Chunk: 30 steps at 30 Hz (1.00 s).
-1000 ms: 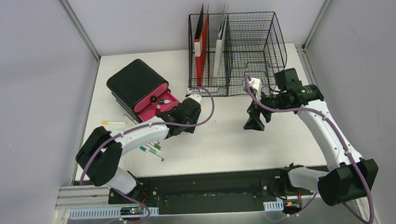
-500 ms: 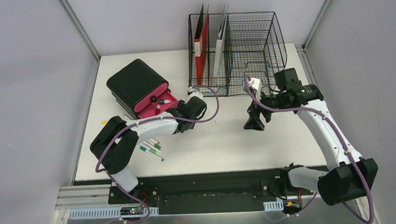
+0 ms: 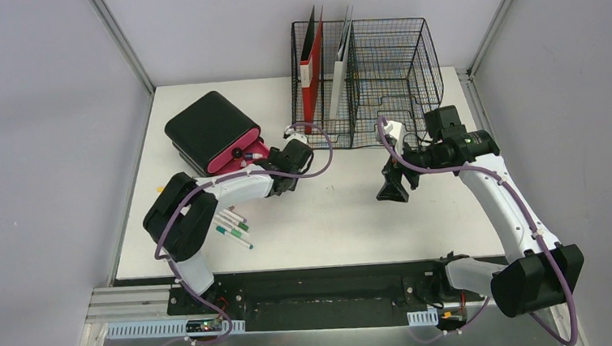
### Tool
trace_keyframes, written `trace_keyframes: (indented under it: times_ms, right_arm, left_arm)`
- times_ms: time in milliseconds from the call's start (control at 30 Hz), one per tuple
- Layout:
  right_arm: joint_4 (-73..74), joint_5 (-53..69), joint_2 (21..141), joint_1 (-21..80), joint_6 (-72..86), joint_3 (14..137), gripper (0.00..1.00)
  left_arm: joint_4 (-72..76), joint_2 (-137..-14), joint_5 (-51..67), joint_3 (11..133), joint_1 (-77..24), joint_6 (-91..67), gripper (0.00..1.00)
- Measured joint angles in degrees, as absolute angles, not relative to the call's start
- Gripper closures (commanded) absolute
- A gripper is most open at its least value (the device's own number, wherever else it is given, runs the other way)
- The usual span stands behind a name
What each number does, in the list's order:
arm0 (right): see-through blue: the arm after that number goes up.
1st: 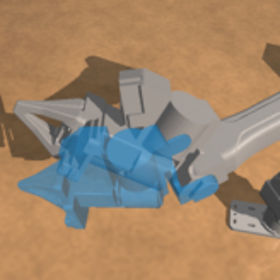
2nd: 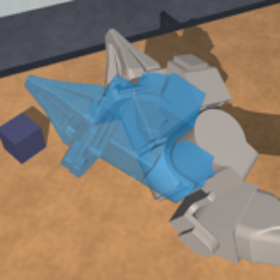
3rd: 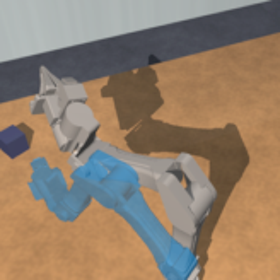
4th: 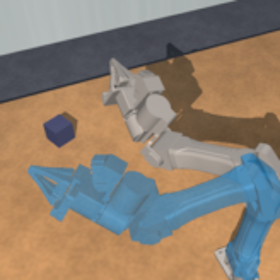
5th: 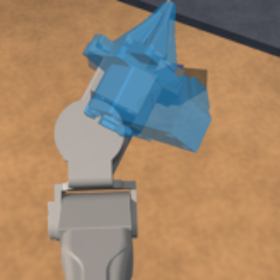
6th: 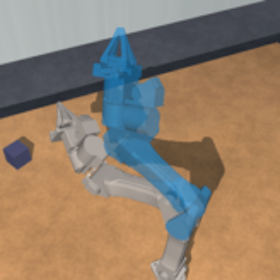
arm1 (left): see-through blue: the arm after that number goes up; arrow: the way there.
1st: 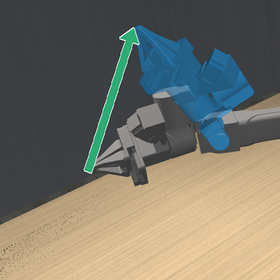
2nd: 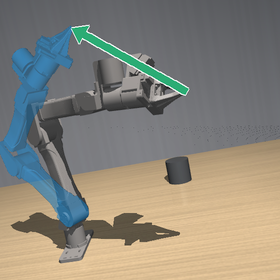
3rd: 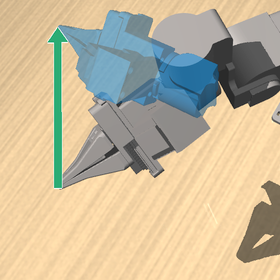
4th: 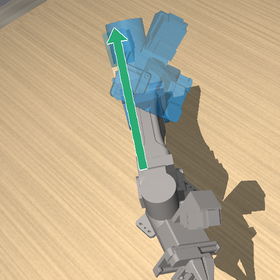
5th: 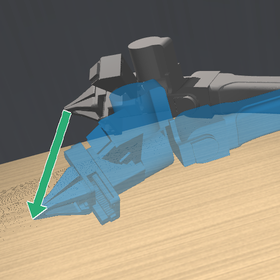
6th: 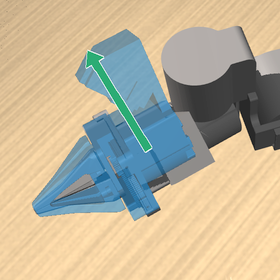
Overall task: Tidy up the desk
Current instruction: Pick up the stationery from the center of the board.
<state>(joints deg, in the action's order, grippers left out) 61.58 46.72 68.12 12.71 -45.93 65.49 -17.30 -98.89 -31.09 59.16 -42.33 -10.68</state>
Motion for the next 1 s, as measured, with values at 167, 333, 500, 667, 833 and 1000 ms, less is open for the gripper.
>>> trace_keyframes:
  times_ms: [167,333,500,667,833,1000]
  right_arm:
    - [61.58,46.72,68.14,12.71,-46.02,65.49,0.2]
    - [61.58,46.72,68.16,12.71,-46.04,65.41,0.2]
    - [61.58,46.7,68.16,12.73,-46.06,65.21,0.2]
    - [61.58,46.7,68.16,12.71,-46.17,65.21,0.2]
    - [61.58,46.7,68.23,12.71,-46.19,65.21,0.2]
    - [61.58,46.7,68.25,12.71,-46.22,65.21,0.2]
  left_arm:
    - [-16.84,-100.92,-30.37,60.34,-41.32,-10.13,0.5]
    - [-16.67,-102.5,-29.76,61.28,-40.56,-9.58,0.5]
    - [-16.51,-103.46,-29.71,62.0,-40.36,-9.52,0.51]
    - [-16.49,-104.05,-29.65,62.02,-39.99,-9.54,0.53]
    - [-16.45,-104.05,-28.84,62.02,-39.64,-9.61,0.53]
    - [-16.4,-104.03,-28.01,62.02,-39.64,-10.7,0.49]
